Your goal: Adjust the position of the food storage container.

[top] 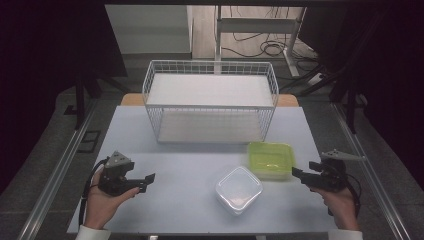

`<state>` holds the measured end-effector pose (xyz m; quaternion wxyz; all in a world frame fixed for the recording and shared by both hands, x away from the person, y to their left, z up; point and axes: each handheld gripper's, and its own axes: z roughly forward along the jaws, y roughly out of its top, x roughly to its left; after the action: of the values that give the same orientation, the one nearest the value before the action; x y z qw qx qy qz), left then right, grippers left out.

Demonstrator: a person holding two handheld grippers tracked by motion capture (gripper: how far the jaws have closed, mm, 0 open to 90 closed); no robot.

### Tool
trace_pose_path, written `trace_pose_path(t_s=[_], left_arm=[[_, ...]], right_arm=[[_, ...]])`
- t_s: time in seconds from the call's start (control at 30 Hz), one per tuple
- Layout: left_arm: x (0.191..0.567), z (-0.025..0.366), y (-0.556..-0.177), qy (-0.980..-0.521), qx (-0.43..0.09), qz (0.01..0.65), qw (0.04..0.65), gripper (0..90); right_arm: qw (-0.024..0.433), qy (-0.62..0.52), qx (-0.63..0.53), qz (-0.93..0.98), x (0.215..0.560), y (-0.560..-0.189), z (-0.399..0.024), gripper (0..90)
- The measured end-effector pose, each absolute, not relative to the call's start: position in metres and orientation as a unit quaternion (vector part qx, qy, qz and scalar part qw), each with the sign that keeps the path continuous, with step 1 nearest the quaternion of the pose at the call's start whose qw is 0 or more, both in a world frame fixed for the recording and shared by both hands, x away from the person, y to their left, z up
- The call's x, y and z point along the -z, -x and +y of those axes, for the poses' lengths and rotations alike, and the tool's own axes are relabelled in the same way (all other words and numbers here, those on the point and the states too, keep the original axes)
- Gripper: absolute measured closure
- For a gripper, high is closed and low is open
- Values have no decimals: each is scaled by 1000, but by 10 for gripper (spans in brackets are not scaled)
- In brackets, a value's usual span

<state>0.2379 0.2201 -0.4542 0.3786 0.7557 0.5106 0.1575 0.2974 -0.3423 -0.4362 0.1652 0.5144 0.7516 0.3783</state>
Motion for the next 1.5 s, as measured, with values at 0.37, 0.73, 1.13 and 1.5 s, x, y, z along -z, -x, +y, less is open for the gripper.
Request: trace_pose_path(t_s=[0.37, 0.73, 1.13, 1.5], left_arm=[[455, 222, -236, -756, -156, 511, 378, 150], [457, 212, -240, -771, -149, 499, 367, 144], [460, 211, -237, -771, -139, 499, 370, 144], [462, 209, -239, -774, -136, 497, 367, 144]], right_arm=[[182, -526, -349, 754, 421, -319, -339, 318], [181, -528, -313, 768, 411, -339, -330, 623], [177, -552, -255, 774, 432, -362, -335, 890], [170, -564, -216, 779, 452, -370, -341, 890]])
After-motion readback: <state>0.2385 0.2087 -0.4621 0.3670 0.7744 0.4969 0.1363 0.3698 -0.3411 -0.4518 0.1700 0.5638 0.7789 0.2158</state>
